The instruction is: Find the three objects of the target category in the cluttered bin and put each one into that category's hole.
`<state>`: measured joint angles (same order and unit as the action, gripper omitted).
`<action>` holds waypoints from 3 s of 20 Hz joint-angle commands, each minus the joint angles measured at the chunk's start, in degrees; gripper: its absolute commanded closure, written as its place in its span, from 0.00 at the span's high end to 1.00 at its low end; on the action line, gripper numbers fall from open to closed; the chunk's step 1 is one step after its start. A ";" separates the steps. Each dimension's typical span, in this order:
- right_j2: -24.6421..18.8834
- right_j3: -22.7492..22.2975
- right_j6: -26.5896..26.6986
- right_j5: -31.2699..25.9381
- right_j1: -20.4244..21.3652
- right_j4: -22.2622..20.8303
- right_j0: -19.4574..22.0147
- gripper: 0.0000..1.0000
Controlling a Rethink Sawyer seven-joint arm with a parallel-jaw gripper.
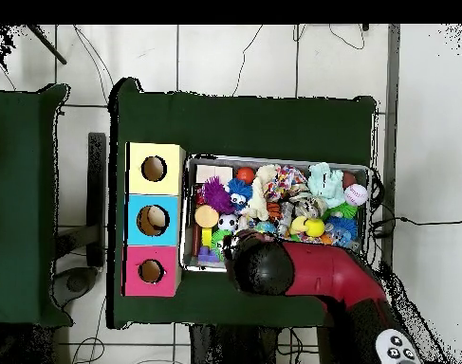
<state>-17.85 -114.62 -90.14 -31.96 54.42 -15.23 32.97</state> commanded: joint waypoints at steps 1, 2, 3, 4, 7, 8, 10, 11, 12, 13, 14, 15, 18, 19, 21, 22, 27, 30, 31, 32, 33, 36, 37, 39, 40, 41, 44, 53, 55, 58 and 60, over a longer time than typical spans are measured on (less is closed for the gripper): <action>-4.18 5.34 8.94 -5.04 1.26 -4.47 3.59 1.00; -4.20 5.62 8.93 -5.58 1.13 -4.65 3.80 1.00; -4.37 5.90 8.94 -5.92 1.01 -4.77 3.94 1.00; -4.39 5.95 8.79 -5.98 1.04 -4.94 4.07 1.00; -4.21 6.81 8.50 -6.89 1.79 -5.48 3.97 1.00; -4.39 7.19 8.86 -7.91 2.24 -5.30 3.98 1.00; -4.69 7.90 9.17 -10.22 2.80 -4.75 4.05 1.00; -4.98 8.03 9.42 -10.44 3.11 -4.67 4.23 1.00; -5.29 8.34 9.61 -10.77 3.10 -4.58 4.40 1.00; -5.44 8.61 9.74 -10.99 2.99 -4.73 4.45 1.00; -5.60 8.87 9.87 -11.21 2.88 -4.89 4.50 1.00; -5.71 9.11 9.64 -10.89 2.68 -5.02 4.48 1.00; -5.73 8.88 8.92 -10.09 2.81 -5.22 4.57 1.00; -5.78 8.91 8.77 -10.00 2.64 -5.34 4.58 1.00; -5.88 9.32 8.20 -9.40 1.58 -5.78 4.35 1.00; -5.94 9.53 7.88 -8.91 0.86 -6.01 4.22 1.00; -6.69 9.35 8.01 -8.44 -0.10 -6.34 4.39 1.00; -7.34 10.37 8.78 -9.75 -0.21 -6.22 4.29 1.00; -7.57 10.88 8.88 -9.96 -0.83 -6.35 4.18 1.00; -7.98 11.02 9.01 -9.66 -1.35 -6.34 4.31 1.00; -8.58 10.97 9.41 -9.62 -1.44 -6.04 4.69 1.00; -8.77 10.82 9.62 -11.10 -0.26 -5.89 4.82 1.00; -8.70 10.46 9.45 -11.22 0.23 -5.91 4.88 1.00; -8.34 9.22 8.67 -11.41 1.35 -5.80 4.78 1.00; -8.08 8.62 8.30 -11.85 2.08 -5.73 4.58 1.00; -7.81 8.02 7.93 -12.28 2.80 -5.67 4.38 1.00; -7.27 6.81 8.09 -14.61 4.73 -5.58 3.93 1.00; -9.49 11.22 14.62 -16.37 -0.13 -8.43 8.26 1.00; -10.62 12.91 17.02 -16.30 -1.72 -9.61 10.03 1.00; -12.65 15.37 20.94 -17.42 -3.89 -11.43 12.70 1.00; -13.49 17.16 22.51 -18.71 -5.06 -12.51 13.87 1.00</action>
<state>-25.97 -103.48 -89.28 -43.07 54.66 -22.10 42.78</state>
